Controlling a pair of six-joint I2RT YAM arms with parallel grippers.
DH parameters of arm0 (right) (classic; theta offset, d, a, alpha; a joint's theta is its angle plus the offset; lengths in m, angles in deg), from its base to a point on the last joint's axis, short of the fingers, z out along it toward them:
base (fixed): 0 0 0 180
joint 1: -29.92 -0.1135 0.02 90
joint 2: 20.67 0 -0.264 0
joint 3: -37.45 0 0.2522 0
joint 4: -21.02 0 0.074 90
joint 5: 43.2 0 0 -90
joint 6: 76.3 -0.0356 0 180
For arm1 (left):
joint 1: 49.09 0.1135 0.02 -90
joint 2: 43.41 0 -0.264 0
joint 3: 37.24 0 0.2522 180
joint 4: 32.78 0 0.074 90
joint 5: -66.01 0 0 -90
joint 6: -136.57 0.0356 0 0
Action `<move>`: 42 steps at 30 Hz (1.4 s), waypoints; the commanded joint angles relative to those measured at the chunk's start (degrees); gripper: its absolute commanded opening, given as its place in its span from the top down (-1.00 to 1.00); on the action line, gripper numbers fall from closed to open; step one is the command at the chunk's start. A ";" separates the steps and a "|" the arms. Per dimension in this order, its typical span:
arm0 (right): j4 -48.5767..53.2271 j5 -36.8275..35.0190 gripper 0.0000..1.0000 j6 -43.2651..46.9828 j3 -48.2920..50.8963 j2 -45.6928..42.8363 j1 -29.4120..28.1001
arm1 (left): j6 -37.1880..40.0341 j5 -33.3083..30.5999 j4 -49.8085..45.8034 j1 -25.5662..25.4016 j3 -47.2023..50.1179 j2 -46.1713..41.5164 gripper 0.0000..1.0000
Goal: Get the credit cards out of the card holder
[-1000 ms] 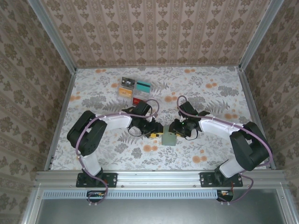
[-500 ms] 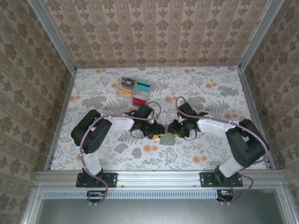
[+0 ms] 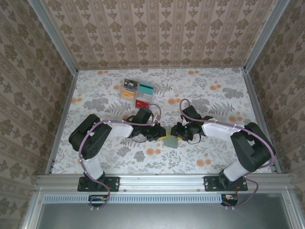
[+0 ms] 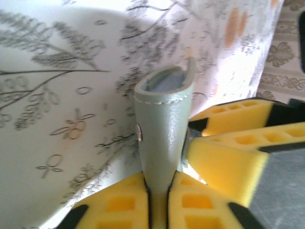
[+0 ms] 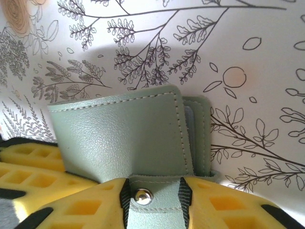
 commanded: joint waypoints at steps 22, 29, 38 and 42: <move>11.39 -10.48 0.11 5.77 -11.54 4.48 -3.51 | 4.42 -5.83 2.35 1.13 -1.00 -4.11 1.00; 11.68 -10.29 0.16 5.07 -12.53 6.86 -3.55 | 5.13 -5.13 2.45 1.04 -1.34 -3.93 1.00; 17.63 -18.96 0.49 3.42 -13.22 7.55 -3.81 | 5.29 -10.14 -2.24 1.29 -1.38 -4.32 1.00; 20.59 -21.12 0.57 5.34 -12.88 6.31 -3.31 | 4.20 -12.61 -3.60 2.30 0.07 -4.04 1.00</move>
